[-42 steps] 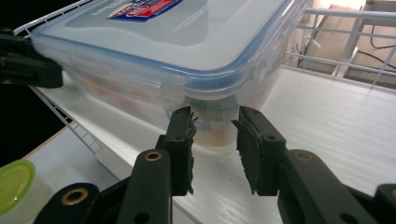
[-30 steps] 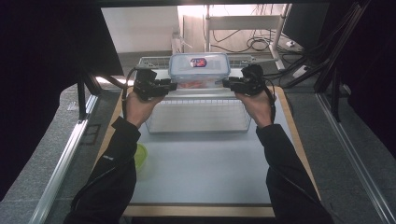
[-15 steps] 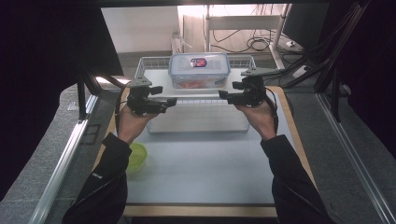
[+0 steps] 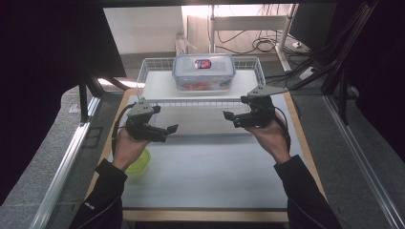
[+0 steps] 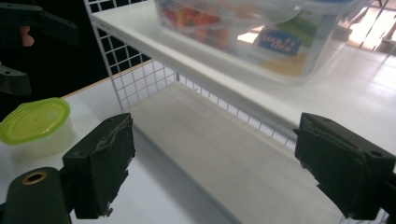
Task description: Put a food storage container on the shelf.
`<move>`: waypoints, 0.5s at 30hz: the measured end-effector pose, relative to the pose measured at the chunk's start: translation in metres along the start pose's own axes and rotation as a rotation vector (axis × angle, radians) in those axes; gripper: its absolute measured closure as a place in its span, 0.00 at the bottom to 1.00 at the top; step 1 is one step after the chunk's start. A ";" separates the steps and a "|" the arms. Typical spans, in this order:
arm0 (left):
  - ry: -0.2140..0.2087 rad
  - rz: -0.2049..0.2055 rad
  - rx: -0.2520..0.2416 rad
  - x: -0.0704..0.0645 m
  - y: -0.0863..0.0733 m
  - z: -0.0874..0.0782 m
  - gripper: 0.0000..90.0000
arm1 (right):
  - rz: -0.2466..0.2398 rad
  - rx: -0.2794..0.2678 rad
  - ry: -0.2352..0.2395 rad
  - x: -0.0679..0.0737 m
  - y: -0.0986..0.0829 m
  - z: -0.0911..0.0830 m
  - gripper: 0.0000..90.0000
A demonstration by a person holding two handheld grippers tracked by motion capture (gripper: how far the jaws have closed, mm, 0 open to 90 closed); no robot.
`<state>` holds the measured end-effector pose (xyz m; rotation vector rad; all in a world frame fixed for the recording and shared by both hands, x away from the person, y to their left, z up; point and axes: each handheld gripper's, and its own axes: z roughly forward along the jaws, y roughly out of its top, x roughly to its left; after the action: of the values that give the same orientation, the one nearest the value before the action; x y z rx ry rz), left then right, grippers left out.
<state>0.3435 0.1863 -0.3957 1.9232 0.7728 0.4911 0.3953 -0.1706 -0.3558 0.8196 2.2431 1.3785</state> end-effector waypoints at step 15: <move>-0.001 -0.023 0.013 -0.032 -0.040 -0.016 0.04 | -0.013 0.026 0.061 0.027 -0.041 -0.015 0.07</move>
<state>0.2981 0.1873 -0.4243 1.9241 0.7984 0.4718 0.3548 -0.1771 -0.3865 0.7801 2.3129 1.3893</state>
